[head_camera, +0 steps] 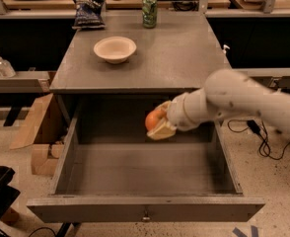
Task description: Pick orange from top drawer and place on counter
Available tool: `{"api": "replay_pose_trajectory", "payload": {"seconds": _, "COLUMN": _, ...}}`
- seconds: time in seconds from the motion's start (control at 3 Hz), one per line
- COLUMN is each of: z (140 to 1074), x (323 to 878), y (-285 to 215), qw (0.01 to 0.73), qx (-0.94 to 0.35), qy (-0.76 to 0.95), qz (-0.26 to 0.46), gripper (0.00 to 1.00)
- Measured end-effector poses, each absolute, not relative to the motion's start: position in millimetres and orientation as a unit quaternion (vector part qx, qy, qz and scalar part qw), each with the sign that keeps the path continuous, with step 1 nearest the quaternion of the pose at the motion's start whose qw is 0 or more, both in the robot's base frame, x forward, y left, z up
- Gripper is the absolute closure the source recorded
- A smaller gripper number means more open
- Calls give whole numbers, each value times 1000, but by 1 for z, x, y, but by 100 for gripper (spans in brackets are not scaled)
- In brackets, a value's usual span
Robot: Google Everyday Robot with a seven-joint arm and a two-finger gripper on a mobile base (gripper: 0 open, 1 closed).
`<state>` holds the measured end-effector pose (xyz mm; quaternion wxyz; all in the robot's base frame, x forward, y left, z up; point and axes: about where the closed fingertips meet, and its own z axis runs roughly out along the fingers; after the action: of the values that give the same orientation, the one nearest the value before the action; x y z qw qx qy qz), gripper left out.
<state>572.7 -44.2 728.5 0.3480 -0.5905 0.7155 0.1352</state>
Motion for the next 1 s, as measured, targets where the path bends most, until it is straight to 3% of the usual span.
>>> {"api": "replay_pose_trajectory", "payload": {"seconds": 0.33, "z": 795, "x": 604, "y": -74, "qw": 346, "qx": -572, "qy": 731, "qz": 136, "gripper": 100}}
{"api": "replay_pose_trajectory", "payload": {"seconds": 1.0, "z": 860, "x": 646, "y": -102, "qw": 304, "qx": -539, "qy": 759, "qz": 204, "gripper": 100}}
